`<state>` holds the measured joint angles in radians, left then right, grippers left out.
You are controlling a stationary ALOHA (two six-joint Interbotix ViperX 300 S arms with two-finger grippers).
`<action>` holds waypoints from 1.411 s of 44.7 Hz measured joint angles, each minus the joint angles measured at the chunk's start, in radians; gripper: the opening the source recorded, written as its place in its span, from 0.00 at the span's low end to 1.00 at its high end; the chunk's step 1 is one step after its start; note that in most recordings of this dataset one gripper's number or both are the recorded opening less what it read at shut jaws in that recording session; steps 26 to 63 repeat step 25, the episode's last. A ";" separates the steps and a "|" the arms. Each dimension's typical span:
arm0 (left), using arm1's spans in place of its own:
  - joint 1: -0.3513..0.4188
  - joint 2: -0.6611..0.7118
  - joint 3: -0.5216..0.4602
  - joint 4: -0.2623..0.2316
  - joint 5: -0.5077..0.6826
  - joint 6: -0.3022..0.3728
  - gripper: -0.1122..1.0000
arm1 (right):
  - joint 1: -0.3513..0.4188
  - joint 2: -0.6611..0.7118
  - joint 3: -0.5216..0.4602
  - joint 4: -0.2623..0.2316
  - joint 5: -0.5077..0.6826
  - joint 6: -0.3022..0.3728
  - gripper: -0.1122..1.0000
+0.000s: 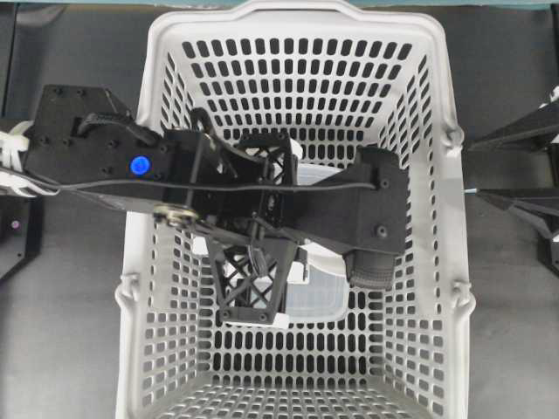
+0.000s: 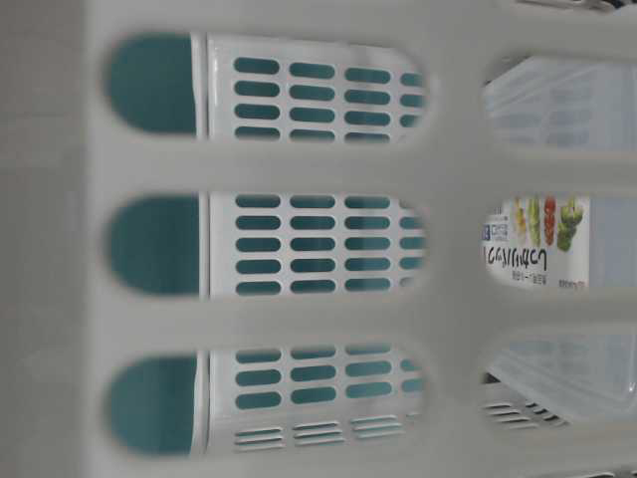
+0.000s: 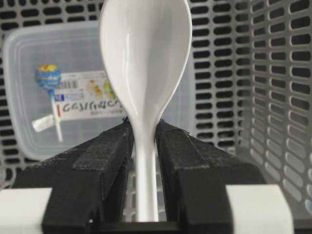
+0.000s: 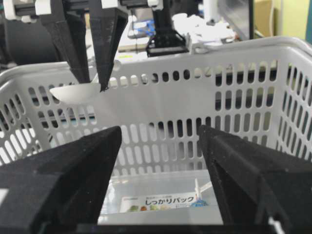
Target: Pick up the chinese spoon from the shopping basket with the left arm.
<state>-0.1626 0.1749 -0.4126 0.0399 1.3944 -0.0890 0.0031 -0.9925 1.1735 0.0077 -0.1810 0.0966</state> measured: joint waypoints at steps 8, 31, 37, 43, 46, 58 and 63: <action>-0.008 0.005 0.000 0.002 -0.002 0.005 0.25 | 0.000 0.000 0.000 0.002 0.000 0.000 0.67; -0.008 0.005 0.000 0.002 -0.002 0.008 0.25 | 0.000 0.000 0.000 0.000 0.000 0.000 0.67; -0.008 0.005 0.000 0.002 -0.002 0.008 0.25 | 0.000 0.000 0.000 0.000 0.000 0.000 0.67; -0.008 0.005 0.000 0.002 -0.002 0.008 0.25 | 0.000 0.000 0.000 0.000 0.000 0.000 0.67; -0.008 0.005 0.000 0.002 -0.002 0.008 0.25 | 0.000 0.000 0.000 0.000 0.000 0.000 0.67; -0.008 0.005 0.000 0.002 -0.002 0.008 0.25 | 0.000 0.000 0.000 0.000 0.000 0.000 0.67; -0.008 0.005 0.000 0.002 -0.002 0.008 0.25 | 0.000 0.000 0.000 0.000 0.000 0.000 0.67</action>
